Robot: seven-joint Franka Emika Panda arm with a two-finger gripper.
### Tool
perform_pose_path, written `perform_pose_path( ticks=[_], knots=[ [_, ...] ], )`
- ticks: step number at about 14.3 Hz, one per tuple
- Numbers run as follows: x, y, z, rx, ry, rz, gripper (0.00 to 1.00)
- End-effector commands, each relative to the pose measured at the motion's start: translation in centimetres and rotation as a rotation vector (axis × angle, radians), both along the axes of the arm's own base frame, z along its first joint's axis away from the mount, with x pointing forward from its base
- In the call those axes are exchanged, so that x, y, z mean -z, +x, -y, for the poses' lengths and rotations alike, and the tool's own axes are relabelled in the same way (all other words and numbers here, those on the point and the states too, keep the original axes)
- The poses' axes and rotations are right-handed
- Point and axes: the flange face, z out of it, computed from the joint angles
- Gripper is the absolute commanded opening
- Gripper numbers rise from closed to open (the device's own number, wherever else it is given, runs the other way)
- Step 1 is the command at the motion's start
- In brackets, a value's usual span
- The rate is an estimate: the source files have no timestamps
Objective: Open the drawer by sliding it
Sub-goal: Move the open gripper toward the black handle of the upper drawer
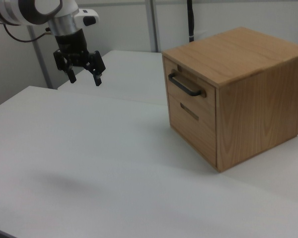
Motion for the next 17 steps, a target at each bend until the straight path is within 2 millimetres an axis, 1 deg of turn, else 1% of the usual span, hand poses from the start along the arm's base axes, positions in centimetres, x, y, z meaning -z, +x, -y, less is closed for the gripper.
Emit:
perform_pose_path(
  ticks=[1,10,12,14,17],
  knots=[
    [0.33,-0.37,-0.35,-0.012,0.014,-0.001,1.00],
    [0.57,-0.40,-0.53,-0.008,0.014,-0.007,1.00],
    [0.61,-0.24,-0.42,0.024,0.023,-0.003,1.00],
    [0.46,-0.29,0.25,0.080,0.029,-0.001,1.00],
    [0.39,-0.35,0.08,0.102,0.023,-0.001,1.00]
  ],
)
